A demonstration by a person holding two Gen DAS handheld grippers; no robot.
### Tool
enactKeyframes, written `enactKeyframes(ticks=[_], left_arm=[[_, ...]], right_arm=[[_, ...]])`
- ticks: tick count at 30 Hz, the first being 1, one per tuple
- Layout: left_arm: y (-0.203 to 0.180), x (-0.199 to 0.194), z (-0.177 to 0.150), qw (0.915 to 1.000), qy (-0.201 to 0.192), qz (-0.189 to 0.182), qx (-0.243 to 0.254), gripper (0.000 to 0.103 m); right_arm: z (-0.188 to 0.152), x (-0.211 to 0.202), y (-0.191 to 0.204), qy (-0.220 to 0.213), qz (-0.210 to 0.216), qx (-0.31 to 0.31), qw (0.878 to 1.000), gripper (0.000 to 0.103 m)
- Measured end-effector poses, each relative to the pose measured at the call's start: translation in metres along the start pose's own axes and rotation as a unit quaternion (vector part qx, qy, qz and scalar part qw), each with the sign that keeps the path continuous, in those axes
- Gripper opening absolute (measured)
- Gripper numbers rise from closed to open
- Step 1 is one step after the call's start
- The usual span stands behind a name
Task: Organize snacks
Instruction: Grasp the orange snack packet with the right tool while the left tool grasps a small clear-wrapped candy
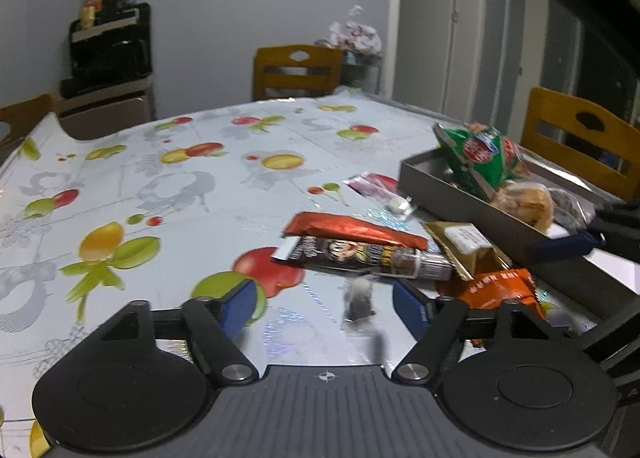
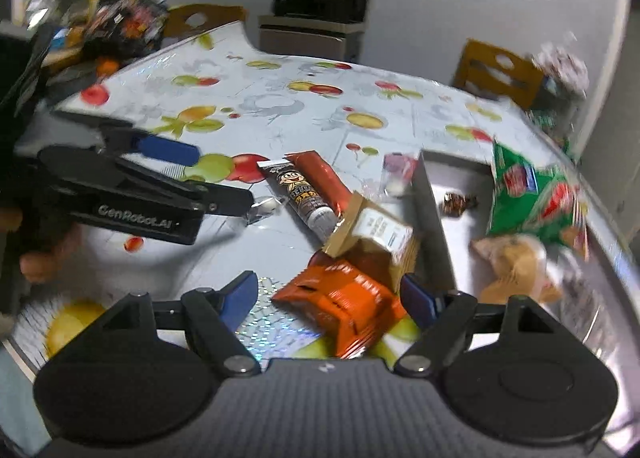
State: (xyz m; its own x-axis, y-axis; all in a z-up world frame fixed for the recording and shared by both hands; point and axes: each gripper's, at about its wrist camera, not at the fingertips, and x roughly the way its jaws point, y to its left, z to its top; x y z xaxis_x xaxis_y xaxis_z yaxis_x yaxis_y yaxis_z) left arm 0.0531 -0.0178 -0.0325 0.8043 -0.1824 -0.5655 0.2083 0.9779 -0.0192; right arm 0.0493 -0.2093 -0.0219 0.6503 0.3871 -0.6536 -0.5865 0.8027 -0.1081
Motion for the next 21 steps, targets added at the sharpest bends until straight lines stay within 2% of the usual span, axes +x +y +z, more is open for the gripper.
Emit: enactKeyframes(ticks=[4, 7, 8, 10, 12, 15, 21], left_arm=[[-0.006, 0.010, 0.001, 0.9998, 0.017, -0.014, 0.003, 0.055], [-0.008, 0.015, 0.002, 0.9994, 0.028, -0.020, 0.001, 0.043], [-0.009, 0.017, 0.002, 0.9993, 0.031, -0.020, 0.002, 0.042], [-0.009, 0.019, 0.002, 0.9992, 0.035, -0.019, 0.002, 0.040], [-0.010, 0.019, 0.001, 0.9992, 0.035, -0.018, 0.003, 0.038], [-0.009, 0.020, 0.002, 0.9992, 0.036, -0.015, 0.002, 0.029], [-0.008, 0.021, 0.002, 0.9993, 0.034, -0.014, -0.001, 0.027]], right_arm=[[0.000, 0.009, 0.002, 0.003, -0.004, -0.058, 0.998, 0.079], [0.003, 0.019, -0.006, 0.019, 0.014, -0.046, 0.999, 0.079], [0.003, 0.020, -0.008, 0.024, 0.019, -0.037, 0.999, 0.079], [0.004, 0.021, -0.012, 0.030, 0.028, -0.023, 0.999, 0.071], [0.004, 0.020, -0.011, 0.034, 0.031, -0.017, 0.999, 0.071], [0.003, 0.016, -0.008, 0.041, 0.043, -0.014, 0.998, 0.070], [0.001, 0.001, 0.001, 0.041, 0.078, -0.019, 0.996, 0.070]])
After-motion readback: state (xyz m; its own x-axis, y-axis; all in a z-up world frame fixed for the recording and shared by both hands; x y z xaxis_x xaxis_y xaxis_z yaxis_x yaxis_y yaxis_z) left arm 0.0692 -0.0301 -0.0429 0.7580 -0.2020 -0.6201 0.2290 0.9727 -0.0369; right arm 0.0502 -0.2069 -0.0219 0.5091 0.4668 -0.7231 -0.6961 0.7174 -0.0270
